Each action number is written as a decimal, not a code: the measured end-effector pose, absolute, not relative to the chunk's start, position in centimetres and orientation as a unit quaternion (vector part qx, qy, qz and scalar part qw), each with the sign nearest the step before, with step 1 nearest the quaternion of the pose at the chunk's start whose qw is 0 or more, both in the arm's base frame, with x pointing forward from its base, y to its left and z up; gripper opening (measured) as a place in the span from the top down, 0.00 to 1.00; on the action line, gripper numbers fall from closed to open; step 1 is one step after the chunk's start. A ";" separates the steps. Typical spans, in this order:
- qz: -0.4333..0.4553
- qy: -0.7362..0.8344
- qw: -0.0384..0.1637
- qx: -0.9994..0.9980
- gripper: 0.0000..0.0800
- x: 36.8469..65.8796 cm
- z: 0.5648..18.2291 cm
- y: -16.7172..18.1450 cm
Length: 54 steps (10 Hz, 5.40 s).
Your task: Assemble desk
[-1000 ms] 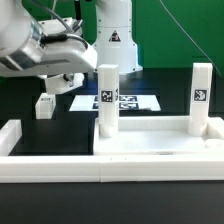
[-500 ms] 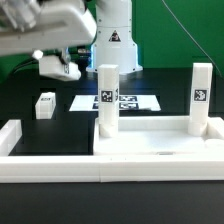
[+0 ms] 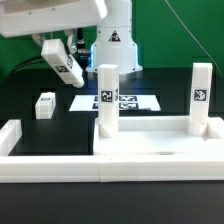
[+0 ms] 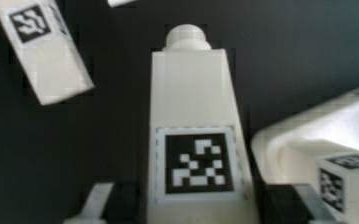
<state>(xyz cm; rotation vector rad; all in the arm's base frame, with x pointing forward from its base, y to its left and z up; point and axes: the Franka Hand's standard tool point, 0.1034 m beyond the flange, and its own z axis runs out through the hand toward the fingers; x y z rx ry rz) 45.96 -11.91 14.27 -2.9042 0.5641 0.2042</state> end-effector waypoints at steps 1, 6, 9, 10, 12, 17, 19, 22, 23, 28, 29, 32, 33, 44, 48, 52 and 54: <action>0.055 0.202 0.091 -0.974 0.64 44.9 14.9 -10.4; 0.023 0.255 0.073 -0.964 0.64 44.7 14.5 -2.3; 0.026 0.251 0.073 -0.965 0.64 44.5 14.4 -2.6; 0.025 0.249 0.073 -0.965 0.64 44.8 14.5 -2.4; -0.001 0.206 0.068 -0.976 0.64 49.7 15.6 0.1; -0.001 0.178 0.063 -0.982 0.64 51.1 15.2 0.0; -0.021 0.120 0.053 -0.991 0.64 54.8 16.1 1.8; -0.042 0.071 0.044 -0.996 0.64 57.1 16.1 1.9; -0.041 0.071 0.044 -0.996 0.64 57.1 16.0 1.9; -0.173 0.046 0.020 -0.984 0.64 60.5 15.2 3.6; -0.168 0.048 0.020 -0.984 0.64 60.3 15.1 3.5; -0.168 0.048 0.020 -0.984 0.64 60.3 15.0 3.5; -0.168 0.048 0.021 -0.984 0.64 60.6 14.9 4.0; -0.278 0.063 0.035 -0.958 0.64 61.9 14.8 9.3; -0.275 0.029 0.027 -0.961 0.64 62.1 12.7 11.3; -0.272 0.022 0.024 -0.962 0.64 62.0 12.2 11.3; -0.272 0.020 0.022 -0.962 0.64 62.0 12.1 11.2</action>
Offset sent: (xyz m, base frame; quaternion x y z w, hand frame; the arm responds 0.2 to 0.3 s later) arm -0.0254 0.0638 -0.0101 -0.0158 0.0192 0.0629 0.9977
